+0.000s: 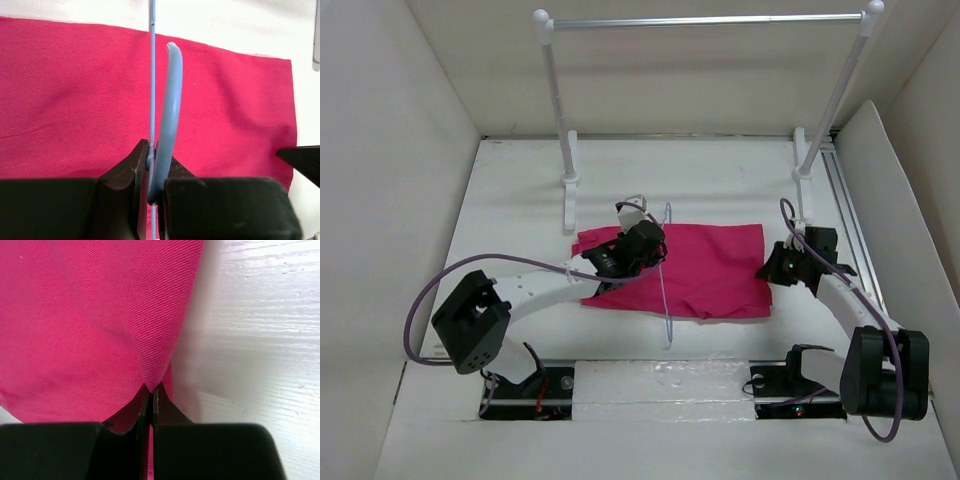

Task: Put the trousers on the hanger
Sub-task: Place the trousers on the hanger, then place the hanger at the clothesline.

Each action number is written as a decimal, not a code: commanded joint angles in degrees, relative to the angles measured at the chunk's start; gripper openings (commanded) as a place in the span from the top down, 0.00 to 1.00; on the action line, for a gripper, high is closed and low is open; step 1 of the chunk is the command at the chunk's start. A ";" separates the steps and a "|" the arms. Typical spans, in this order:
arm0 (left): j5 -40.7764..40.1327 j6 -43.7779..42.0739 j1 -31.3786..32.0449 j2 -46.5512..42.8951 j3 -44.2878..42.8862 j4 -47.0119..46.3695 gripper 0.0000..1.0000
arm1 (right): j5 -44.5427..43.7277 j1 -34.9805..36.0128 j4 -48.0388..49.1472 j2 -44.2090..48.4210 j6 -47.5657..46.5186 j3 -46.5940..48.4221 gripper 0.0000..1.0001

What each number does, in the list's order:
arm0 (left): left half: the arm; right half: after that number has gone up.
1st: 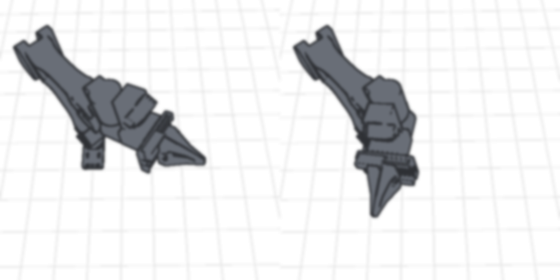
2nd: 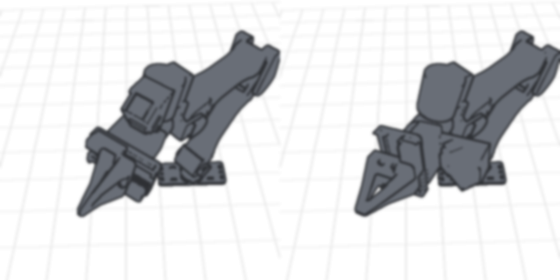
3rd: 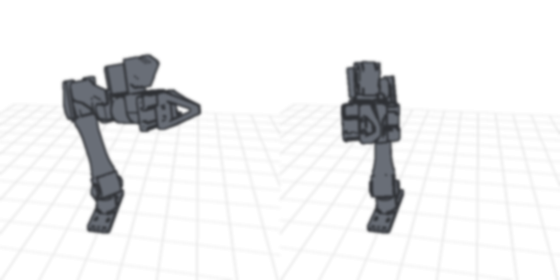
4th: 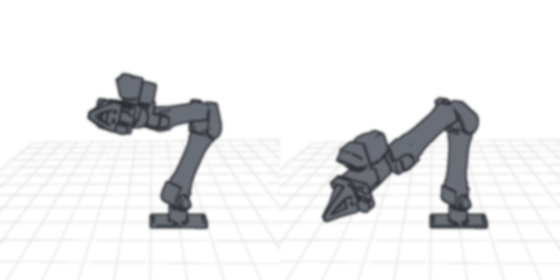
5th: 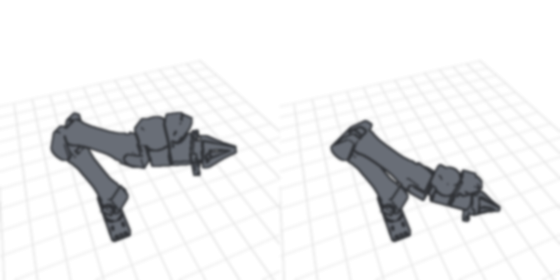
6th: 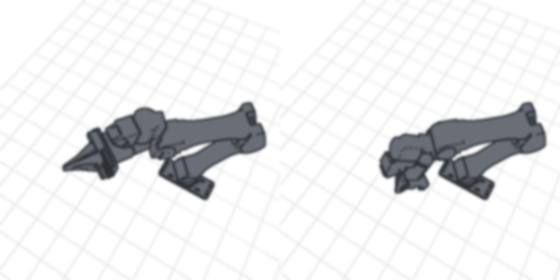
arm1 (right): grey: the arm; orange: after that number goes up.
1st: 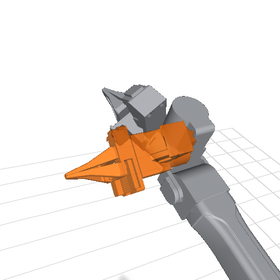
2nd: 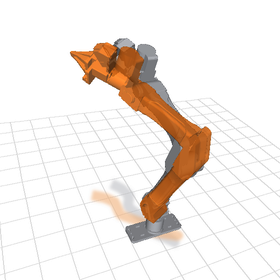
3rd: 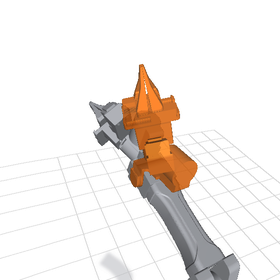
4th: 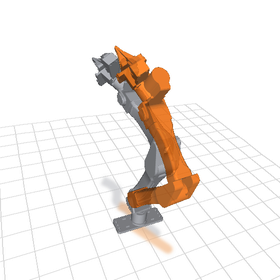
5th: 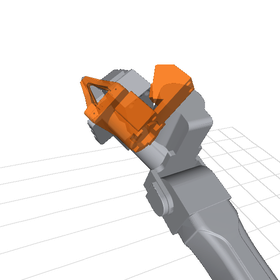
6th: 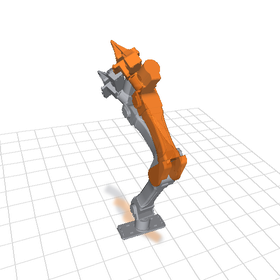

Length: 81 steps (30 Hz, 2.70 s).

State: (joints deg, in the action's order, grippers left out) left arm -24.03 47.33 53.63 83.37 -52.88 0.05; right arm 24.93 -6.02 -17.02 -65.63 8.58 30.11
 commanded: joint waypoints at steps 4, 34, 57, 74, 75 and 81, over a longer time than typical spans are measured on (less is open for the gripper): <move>-0.48 1.01 0.25 0.56 -5.91 1.33 1.00 | -0.14 2.42 1.55 0.67 -0.40 0.56 0.94; 4.78 -10.77 0.78 -4.10 -49.59 20.42 1.00 | -9.73 51.20 9.43 5.60 24.36 33.19 0.34; 9.62 -13.66 -2.55 -3.74 -53.02 17.87 0.54 | -4.29 45.94 22.38 1.82 31.06 36.93 1.00; 1.54 -16.14 -3.18 -22.00 -33.98 25.25 0.01 | 16.64 11.75 11.05 -20.14 26.49 72.35 1.00; 1.01 -13.87 -3.18 -23.07 -29.69 27.96 0.01 | 17.08 10.34 10.52 -21.37 26.58 75.16 1.00; 1.62 -7.60 -3.18 -32.57 -14.79 30.71 0.01 | 21.92 1.36 7.79 -35.01 27.19 87.23 1.00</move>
State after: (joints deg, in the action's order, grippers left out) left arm -21.45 35.33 50.52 55.37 -71.40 29.26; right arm 41.95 -2.39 -14.63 -97.49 37.23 109.27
